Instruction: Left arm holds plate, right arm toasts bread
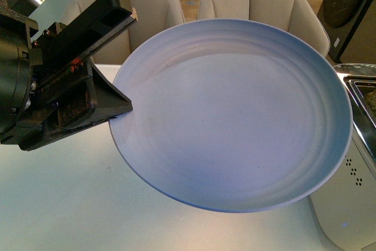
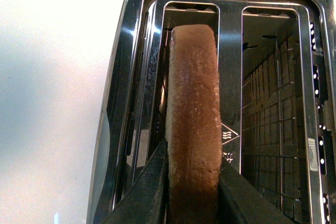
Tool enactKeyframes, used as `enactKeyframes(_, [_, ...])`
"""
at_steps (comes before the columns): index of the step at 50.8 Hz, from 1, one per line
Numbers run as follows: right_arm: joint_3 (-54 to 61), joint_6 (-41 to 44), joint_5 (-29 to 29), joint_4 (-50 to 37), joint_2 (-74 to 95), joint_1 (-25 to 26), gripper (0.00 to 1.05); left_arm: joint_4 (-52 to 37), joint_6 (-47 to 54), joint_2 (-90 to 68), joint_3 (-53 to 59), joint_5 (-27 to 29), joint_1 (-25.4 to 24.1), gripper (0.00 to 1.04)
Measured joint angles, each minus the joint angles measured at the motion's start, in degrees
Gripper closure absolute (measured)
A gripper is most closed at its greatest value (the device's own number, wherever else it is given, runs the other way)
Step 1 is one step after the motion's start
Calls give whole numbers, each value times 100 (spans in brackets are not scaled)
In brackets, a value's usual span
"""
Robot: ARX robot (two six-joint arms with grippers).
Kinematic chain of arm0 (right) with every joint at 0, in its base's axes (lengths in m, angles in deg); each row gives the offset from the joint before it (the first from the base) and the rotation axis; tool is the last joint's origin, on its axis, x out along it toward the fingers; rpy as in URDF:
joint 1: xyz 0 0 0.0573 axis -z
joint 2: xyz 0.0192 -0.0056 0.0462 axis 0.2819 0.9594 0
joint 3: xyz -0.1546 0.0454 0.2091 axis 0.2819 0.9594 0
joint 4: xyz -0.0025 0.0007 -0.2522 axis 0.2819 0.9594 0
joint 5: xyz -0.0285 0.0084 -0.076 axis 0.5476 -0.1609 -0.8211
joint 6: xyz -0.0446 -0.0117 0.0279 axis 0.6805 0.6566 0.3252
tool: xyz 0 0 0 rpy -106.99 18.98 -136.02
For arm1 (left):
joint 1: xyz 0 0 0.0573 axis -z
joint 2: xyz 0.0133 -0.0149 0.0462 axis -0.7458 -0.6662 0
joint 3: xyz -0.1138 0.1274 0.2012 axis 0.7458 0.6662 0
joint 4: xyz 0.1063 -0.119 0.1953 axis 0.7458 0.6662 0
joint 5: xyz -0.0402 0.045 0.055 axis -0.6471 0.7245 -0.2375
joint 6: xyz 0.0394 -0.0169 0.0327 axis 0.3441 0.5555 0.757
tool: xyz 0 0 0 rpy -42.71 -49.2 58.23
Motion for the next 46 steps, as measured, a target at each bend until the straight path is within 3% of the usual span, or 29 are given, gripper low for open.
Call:
enactKeyframes(18, [264,-103,299,111,-669,249,43,0,0,2,0,0,0,102])
enactKeyframes(31, [776,-146,734,400,-2680,592,7,0,0,2,0,0,0,102])
enactKeyframes(38, [920,-129,662,238,-3176,592,11,0,0,2,0,0,0,102])
enactKeyframes(42, [1576,-33,363,-1521,-3185,400,24,0,0,2,0,-2,0,102])
enactKeyframes(46, [1989,28,350,-2422,-3403,339,40,0,-2,2,-7,11,0,102])
